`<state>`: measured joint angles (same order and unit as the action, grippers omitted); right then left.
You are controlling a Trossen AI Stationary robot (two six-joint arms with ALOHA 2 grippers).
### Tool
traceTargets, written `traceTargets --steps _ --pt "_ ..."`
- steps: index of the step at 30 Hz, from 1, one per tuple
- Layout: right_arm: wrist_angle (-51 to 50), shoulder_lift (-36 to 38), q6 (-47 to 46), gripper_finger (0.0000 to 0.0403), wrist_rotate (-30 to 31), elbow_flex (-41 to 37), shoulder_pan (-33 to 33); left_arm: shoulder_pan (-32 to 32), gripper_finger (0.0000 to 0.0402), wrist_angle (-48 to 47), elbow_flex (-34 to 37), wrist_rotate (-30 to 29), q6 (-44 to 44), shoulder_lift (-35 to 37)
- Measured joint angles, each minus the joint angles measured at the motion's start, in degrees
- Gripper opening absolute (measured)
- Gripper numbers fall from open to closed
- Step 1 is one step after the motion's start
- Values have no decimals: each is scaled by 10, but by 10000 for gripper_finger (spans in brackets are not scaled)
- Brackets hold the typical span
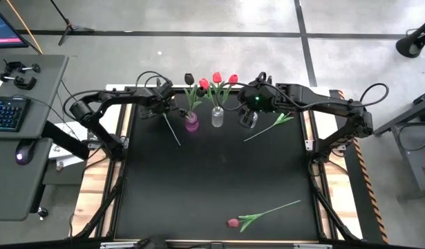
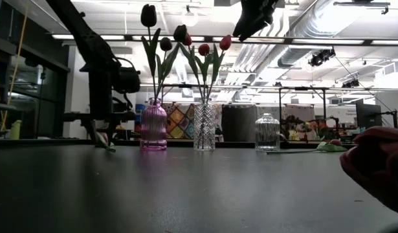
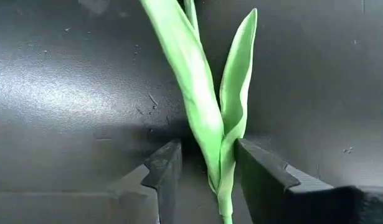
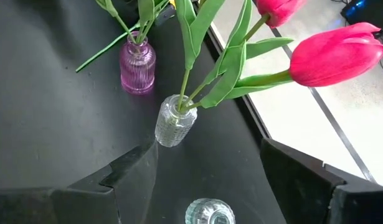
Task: Sort flowers into vase by color
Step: Put the top left dark red tulip into the right transparent flower vase
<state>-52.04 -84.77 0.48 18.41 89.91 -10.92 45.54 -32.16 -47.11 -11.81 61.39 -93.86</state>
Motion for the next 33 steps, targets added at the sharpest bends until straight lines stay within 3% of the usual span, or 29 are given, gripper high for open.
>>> traceTargets --steps 5,10,19,27,33 --pt "0 0 0 271 -2 0 1 0 100 4 0 -1 -21 -7" --pt "-8 0 -5 271 -26 0 1 -2 12 3 5 -12 -82 36" --pt "-5 6 -18 271 -79 0 1 2 3 42 3 -93 -148 238" --pt "0 47 -73 271 -36 0 0 -15 1 257 3 -83 -245 425" --pt "1 84 -111 271 7 0 0 -73 0 451 -33 -98 -344 470"
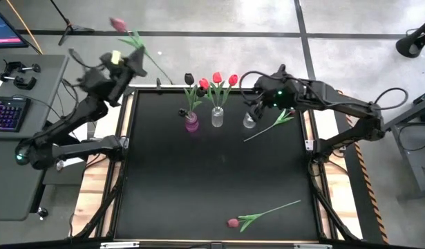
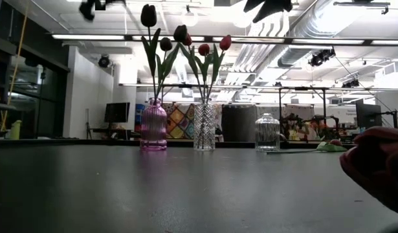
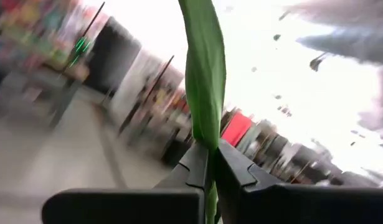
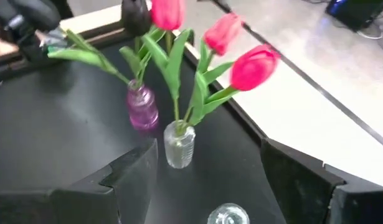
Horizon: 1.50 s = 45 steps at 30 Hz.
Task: Sort flowers into vase by color
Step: Put the top left dark red tulip into the right transparent flower vase
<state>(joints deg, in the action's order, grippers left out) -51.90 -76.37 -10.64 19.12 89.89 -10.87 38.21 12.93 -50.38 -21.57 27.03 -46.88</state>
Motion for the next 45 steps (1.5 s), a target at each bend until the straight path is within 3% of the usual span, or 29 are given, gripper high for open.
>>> traceTargets --steps 8,16,26,35,45 --pt "43 28 -14 271 -3 0 0 -85 0 98 -164 7 -140 -103" --pt "205 61 28 271 -76 0 0 -145 0 133 -308 116 -166 -281" --pt "346 132 80 271 -122 0 0 -214 0 247 -342 127 -116 -436" --pt "341 154 86 271 -122 0 0 -250 0 275 -345 144 -153 -541" --pt "320 152 85 271 -107 0 0 -248 0 333 -345 106 -189 -670"
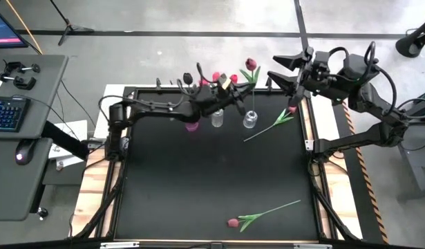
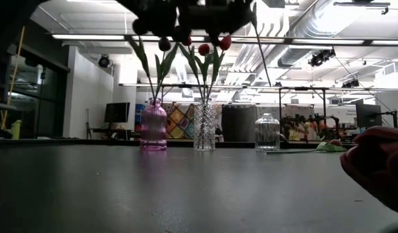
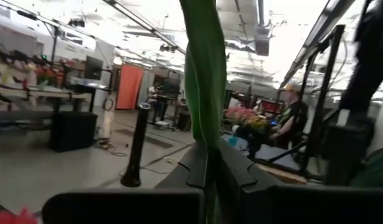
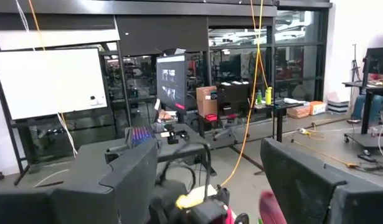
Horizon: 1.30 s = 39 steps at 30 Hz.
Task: Sort flowers into vase by color
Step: Put the top left dark red tulip into the right transparent flower vase
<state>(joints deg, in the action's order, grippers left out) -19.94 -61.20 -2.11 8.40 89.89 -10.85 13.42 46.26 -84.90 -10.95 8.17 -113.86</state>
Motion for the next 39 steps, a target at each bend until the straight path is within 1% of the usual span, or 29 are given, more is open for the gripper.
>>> traceTargets --steps 4,8,19,29,34,36,39 --pt "-7 0 -4 271 0 0 0 8 0 37 0 -1 -23 -33" --pt "-8 0 -7 271 0 0 0 13 0 47 0 -1 -29 -44" --pt "-8 0 -5 271 0 0 0 13 0 12 0 -1 -45 -48" --pt "-8 0 -4 271 0 0 0 16 0 13 0 -2 -43 -49" --pt "-8 -4 -4 271 0 0 0 16 0 51 -1 -5 -24 -74" --pt "-8 -8 -4 271 0 0 0 16 0 61 -7 -6 -9 -85" --pt "-8 -15 -4 271 0 0 0 16 0 65 -11 -14 -8 -92"
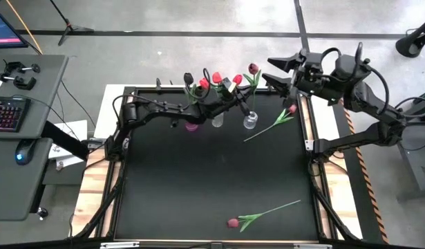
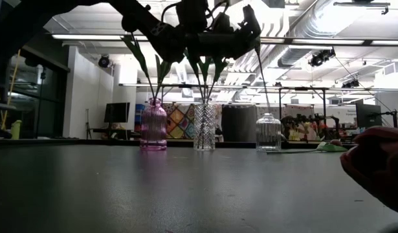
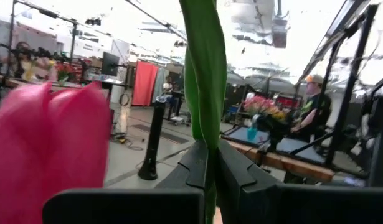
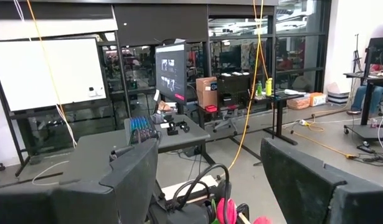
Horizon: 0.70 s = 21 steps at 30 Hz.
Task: Sort flowers into vase by color
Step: Put the top left dark red tulip into the right transparent flower vase
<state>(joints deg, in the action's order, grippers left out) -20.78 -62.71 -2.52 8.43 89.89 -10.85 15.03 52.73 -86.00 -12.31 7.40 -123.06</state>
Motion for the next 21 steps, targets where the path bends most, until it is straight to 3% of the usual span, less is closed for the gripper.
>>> traceTargets --steps 7,13,21 --pt "-2 -8 0 271 0 0 0 0 0 -4 0 -5 -40 -1" --pt "-1 -8 0 271 0 0 0 -1 7 -8 0 -2 -6 -1" --pt "0 -8 0 271 0 0 0 -2 51 -12 0 35 -48 -1"
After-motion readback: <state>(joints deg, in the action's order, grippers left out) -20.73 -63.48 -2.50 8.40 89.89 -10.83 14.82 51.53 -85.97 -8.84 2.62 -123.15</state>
